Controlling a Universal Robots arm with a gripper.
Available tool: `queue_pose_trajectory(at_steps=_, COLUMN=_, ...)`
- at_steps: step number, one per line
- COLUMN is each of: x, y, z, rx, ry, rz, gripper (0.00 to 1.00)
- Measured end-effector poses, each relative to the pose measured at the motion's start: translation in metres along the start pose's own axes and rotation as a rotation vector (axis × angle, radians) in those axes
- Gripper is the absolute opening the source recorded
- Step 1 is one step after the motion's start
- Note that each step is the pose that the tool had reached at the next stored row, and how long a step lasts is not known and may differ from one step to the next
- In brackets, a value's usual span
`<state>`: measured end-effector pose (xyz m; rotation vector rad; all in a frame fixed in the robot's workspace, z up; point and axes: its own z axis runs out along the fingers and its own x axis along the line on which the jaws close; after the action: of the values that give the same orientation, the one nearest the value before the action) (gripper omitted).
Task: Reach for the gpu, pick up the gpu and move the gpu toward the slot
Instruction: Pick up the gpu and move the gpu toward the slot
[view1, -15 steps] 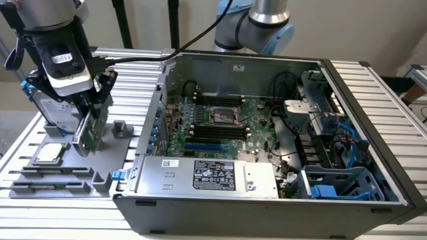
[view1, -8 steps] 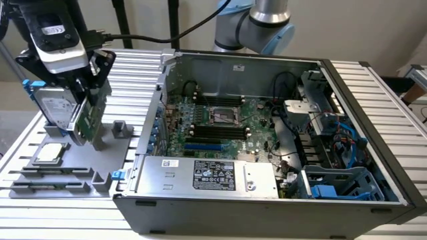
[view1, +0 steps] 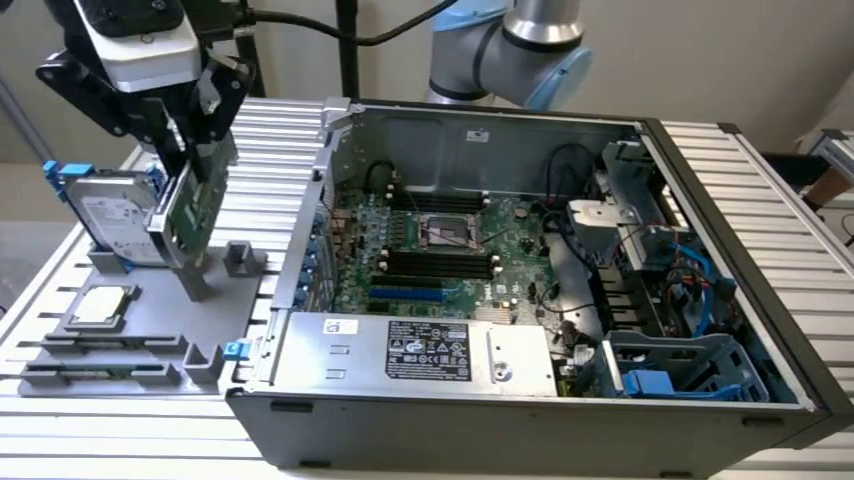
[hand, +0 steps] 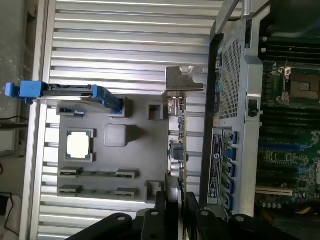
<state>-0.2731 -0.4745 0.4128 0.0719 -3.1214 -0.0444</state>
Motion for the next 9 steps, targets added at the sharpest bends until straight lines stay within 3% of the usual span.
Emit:
queue_pose_trajectory(at_steps=6, x=-0.026, y=-0.0029, z=-0.0248, rx=-0.0084, ry=0.0024, rz=0.0, gripper=0.27)
queue_pose_trajectory(at_steps=9, x=-0.04, y=-0.0036, z=-0.0314, rx=-0.0155, ry=0.0027, rz=0.0, gripper=0.27)
